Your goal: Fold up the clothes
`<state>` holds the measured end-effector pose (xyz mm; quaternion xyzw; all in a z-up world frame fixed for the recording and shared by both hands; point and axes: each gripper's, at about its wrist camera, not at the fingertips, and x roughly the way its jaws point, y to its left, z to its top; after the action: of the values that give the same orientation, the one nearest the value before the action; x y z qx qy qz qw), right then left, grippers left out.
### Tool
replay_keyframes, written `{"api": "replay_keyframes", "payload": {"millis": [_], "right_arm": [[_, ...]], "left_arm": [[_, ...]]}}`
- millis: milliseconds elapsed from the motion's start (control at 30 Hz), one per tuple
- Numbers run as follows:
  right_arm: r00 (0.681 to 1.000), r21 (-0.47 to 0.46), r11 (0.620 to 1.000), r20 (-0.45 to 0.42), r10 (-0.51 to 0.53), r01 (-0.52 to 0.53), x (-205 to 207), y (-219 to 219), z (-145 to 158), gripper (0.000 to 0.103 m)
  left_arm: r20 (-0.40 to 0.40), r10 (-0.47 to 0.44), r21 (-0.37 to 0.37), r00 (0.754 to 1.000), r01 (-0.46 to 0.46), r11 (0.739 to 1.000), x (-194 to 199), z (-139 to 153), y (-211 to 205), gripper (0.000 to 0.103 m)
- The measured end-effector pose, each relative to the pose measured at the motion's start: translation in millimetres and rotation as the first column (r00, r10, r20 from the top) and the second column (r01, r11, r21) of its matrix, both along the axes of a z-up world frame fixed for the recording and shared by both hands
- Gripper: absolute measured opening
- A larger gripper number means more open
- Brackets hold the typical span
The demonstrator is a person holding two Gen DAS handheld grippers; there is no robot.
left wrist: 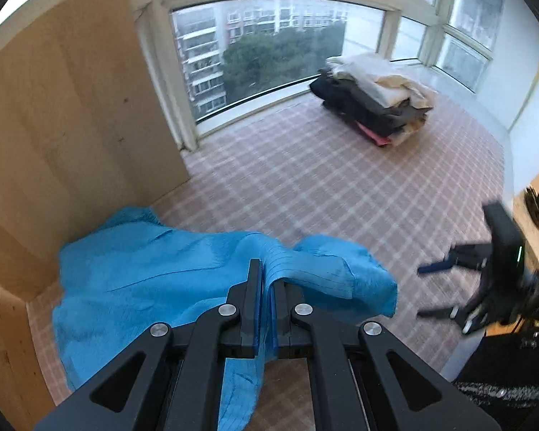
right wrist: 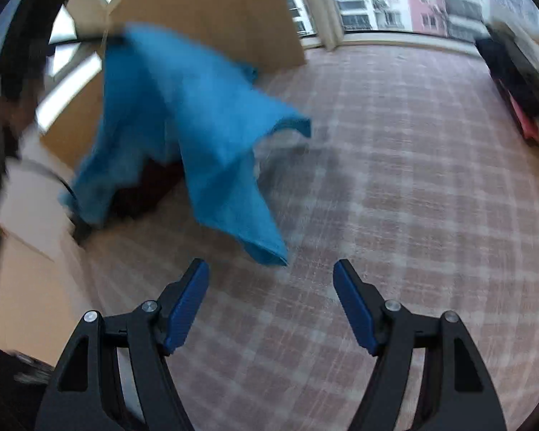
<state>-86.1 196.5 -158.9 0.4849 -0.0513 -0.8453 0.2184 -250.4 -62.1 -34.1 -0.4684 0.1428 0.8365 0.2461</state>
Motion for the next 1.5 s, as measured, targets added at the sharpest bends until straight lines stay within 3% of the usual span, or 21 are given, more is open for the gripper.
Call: {"api": "replay_keyframes", "payload": {"millis": [67,233,300,333,367,467,633,700,733,833,900,967,1067,1200,1300,1500], "right_arm": [[1.0,0.023,1.0,-0.021,0.003,-0.003,-8,-10,-10,0.071],[0.999,-0.083,0.996,-0.037,-0.028,0.025,-29,-11,-20,0.07],[0.998,-0.163,0.985,-0.003,-0.06,0.058,-39,1,-24,0.063],[0.997,-0.207,0.976,0.016,-0.072,0.074,-42,7,-25,0.053],[0.996,-0.25,0.964,0.038,-0.085,0.091,-46,14,-27,0.049],[0.993,-0.335,0.935,0.067,-0.102,0.119,-47,25,-29,0.047],[0.993,-0.207,0.972,0.055,-0.104,0.113,-55,12,-35,0.046],[0.995,-0.191,0.978,0.057,-0.079,0.088,-60,1,-42,0.002],[0.996,-0.176,0.981,0.054,-0.073,0.082,-65,0,-38,0.002],[0.993,-0.139,0.984,-0.022,-0.112,0.108,-85,14,3,0.002],[0.983,-0.137,0.983,-0.121,-0.142,0.125,-95,31,49,0.002],[0.952,-0.177,0.973,-0.241,-0.191,0.15,-105,56,117,0.001],[0.908,-0.253,0.957,-0.353,-0.225,0.139,-114,77,211,0.001],[0.843,-0.152,0.986,-0.521,-0.134,0.063,-106,48,315,0.001],[0.802,-0.077,0.996,-0.592,-0.076,0.038,-97,20,360,0.001],[0.778,0.068,0.997,-0.628,0.023,0.026,-79,-21,436,0.001]], "left_arm": [[0.001,0.008,0.006,1.0,-0.008,1.0,-2,1,-1,0.003],[-0.002,-0.002,-0.008,1.0,0.002,1.0,-1,1,5,0.003],[0.001,-0.001,-0.019,1.0,0.001,1.0,-1,-2,5,0.003],[0.002,0.001,-0.022,1.0,-0.001,1.0,-2,-3,5,0.003],[0.005,0.004,-0.023,1.0,-0.004,1.0,-2,-4,4,0.003],[0.011,0.019,-0.02,1.0,-0.018,1.0,-5,-7,0,0.003],[0.015,0.027,-0.018,1.0,-0.027,0.999,-7,-9,-1,0.003],[0.02,0.024,-0.016,1.0,-0.024,1.0,-6,-11,-1,0.003],[0.022,0.022,-0.016,1.0,-0.022,1.0,-4,-12,-1,0.004],[0.011,0.026,-0.02,1.0,-0.026,0.999,10,-9,-9,0.018],[-0.046,0.045,-0.026,0.998,-0.046,0.999,32,0,-28,0.043],[-0.088,0.083,-0.031,0.993,-0.086,0.996,52,6,-50,0.046],[-0.123,0.2,-0.023,0.972,-0.204,0.979,89,6,-93,0.048],[-0.149,0.302,0.048,0.942,-0.298,0.953,141,-3,-122,0.055],[-0.171,0.33,0.06,0.929,-0.324,0.944,161,-17,-117,0.055],[-0.22,0.317,0.059,0.923,-0.311,0.948,167,-34,-87,0.056]]}}
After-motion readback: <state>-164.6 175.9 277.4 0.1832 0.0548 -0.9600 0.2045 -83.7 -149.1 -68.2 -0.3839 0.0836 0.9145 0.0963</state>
